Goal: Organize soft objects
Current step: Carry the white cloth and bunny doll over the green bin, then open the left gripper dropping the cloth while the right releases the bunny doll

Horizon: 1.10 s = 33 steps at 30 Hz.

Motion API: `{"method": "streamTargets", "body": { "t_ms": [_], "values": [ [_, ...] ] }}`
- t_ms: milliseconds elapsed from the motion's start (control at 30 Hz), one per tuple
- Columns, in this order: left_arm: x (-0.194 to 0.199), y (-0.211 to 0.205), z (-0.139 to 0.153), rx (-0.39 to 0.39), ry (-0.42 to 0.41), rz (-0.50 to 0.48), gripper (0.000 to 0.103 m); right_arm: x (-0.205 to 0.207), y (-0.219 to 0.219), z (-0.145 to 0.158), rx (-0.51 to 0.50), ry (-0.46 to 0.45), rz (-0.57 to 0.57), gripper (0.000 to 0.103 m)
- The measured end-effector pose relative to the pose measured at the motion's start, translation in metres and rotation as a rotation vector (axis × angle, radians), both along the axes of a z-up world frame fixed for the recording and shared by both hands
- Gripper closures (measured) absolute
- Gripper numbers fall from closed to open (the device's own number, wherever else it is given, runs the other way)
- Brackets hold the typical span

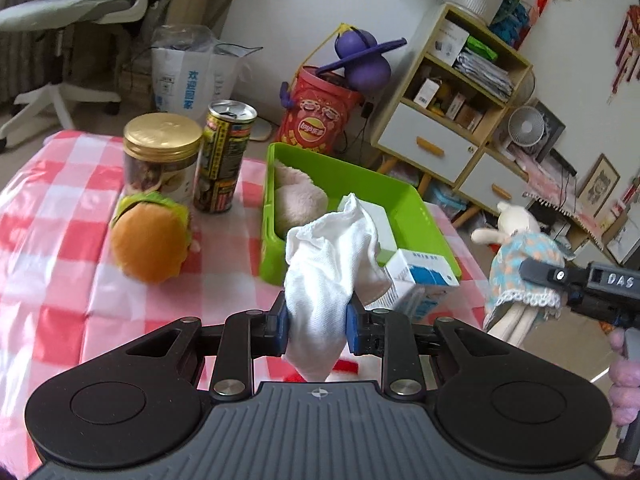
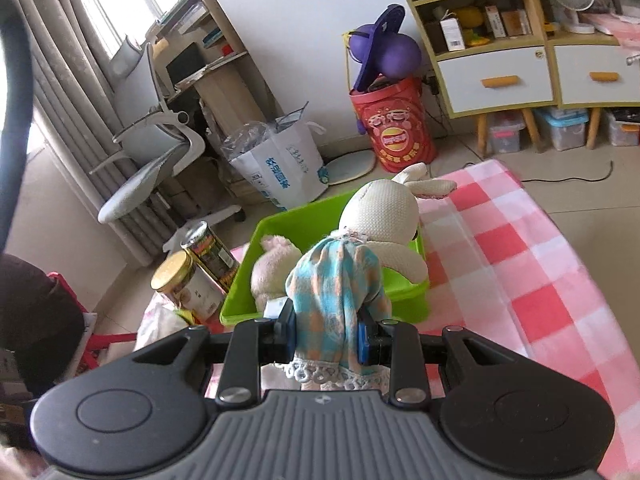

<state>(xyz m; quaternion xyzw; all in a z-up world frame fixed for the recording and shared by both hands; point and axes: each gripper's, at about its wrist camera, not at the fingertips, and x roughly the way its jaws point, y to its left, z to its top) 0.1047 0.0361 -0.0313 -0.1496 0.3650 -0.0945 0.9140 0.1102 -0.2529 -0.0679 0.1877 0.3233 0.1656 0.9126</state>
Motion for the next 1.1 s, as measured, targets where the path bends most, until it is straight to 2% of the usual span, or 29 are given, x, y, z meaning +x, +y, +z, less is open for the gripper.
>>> {"method": "streamTargets", "body": {
  "t_ms": [100,200,400,600,900,1100],
  "values": [
    [0.025,-0.003,0.003,-0.018,0.019,0.000,0.077,0.021,-0.004,0.005,0.004,-0.018,0.018,0.102],
    [0.051,-0.009,0.009,-0.031,0.016,-0.011,0.076,0.047,-0.008,0.006,0.021,0.001,0.027,0.102],
    [0.103,-0.032,0.000,-0.043,0.037,-0.047,0.076,0.087,-0.007,-0.011,0.001,0.019,0.005,0.102],
    [0.141,-0.055,-0.031,0.035,0.098,-0.061,0.076,0.112,0.004,-0.034,-0.068,0.022,0.030,0.102],
    [0.165,-0.063,-0.063,0.099,0.193,-0.068,0.076,0.128,0.017,-0.059,-0.132,0.037,0.102,0.102],
    [0.164,-0.061,-0.069,0.091,0.181,-0.075,0.073,0.132,0.028,-0.067,-0.192,0.044,0.130,0.102]
  ]
}}
